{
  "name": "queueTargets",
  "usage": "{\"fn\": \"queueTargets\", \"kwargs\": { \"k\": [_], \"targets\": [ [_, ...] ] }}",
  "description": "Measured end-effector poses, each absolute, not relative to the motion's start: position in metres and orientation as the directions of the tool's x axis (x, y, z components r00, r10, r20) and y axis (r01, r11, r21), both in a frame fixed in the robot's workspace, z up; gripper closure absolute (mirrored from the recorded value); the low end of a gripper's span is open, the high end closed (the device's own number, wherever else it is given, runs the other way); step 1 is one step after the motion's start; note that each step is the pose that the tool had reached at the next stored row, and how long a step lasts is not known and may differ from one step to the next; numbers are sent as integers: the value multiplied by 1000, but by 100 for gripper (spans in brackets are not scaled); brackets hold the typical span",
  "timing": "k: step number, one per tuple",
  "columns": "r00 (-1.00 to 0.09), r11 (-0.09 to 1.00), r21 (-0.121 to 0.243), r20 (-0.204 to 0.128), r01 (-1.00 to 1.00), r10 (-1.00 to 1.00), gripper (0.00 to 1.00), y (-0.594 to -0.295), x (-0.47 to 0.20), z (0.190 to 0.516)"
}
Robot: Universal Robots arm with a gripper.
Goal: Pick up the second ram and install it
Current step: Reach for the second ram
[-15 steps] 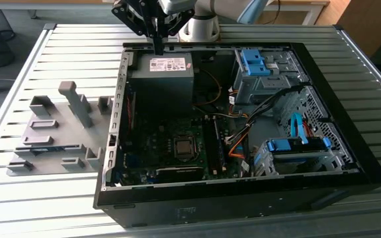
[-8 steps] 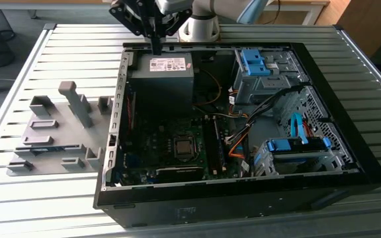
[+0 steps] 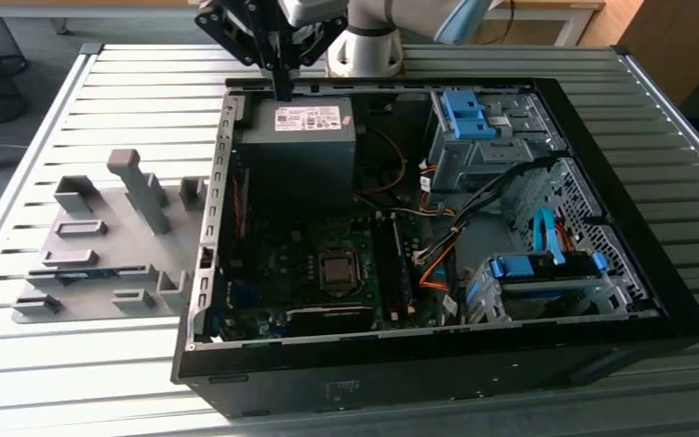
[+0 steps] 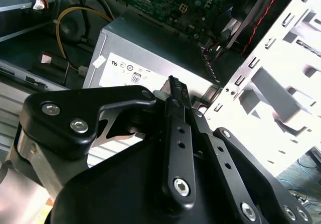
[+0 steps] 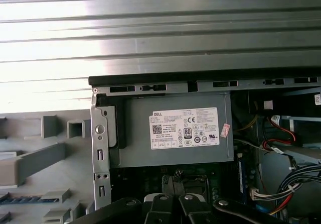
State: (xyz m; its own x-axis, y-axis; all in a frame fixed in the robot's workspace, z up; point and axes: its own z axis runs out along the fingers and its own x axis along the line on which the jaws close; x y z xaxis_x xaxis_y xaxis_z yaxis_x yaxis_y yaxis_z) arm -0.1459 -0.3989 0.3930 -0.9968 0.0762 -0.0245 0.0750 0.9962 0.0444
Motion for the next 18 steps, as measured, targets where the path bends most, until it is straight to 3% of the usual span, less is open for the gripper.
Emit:
{"fn": "queueTargets", "kwargs": {
  "k": [18],
  "targets": [
    [-997, 996, 44, -24, 75, 76, 90, -399, -156, 393]
  ]
}}
